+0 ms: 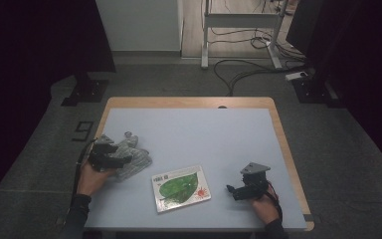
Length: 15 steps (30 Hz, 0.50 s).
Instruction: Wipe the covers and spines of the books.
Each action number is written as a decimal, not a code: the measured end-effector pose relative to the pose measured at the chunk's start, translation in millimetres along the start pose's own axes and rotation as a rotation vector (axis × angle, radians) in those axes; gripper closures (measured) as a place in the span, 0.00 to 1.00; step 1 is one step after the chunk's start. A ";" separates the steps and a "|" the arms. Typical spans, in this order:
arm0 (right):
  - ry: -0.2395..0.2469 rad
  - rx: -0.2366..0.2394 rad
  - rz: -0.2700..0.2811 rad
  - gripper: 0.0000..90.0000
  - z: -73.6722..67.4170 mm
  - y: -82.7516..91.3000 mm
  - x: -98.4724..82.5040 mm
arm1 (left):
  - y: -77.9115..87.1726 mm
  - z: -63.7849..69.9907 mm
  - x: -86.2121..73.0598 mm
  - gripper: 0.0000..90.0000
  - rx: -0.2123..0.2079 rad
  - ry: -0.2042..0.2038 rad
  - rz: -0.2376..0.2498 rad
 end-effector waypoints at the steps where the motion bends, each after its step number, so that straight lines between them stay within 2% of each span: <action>1: 0.000 0.000 0.000 0.00 0.0 0.0 0.0 | 3.9 2.7 1.5 0.16 -0.012 -0.004 0.005; 4: 0.000 0.000 0.000 0.00 0.0 0.0 0.0 | 14.1 11.8 3.9 0.16 -0.029 -0.027 0.017; 8: 0.000 0.000 0.000 0.00 0.0 0.0 0.0 | 26.5 31.7 1.6 0.12 -0.075 -0.086 0.028; 15: 0.001 0.000 0.000 0.00 0.0 0.0 0.0 | 31.0 63.1 -15.1 0.03 -0.153 -0.169 0.009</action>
Point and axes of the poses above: each handheld gripper's, and its own axes: y roughly backward along the jaws, x roughly out of its top, z roughly to its right, the point moved 7 cm from there along -y, roughly forward along the jaws, and after that the axes turned 14 degrees about y, right-handed, at the moved point
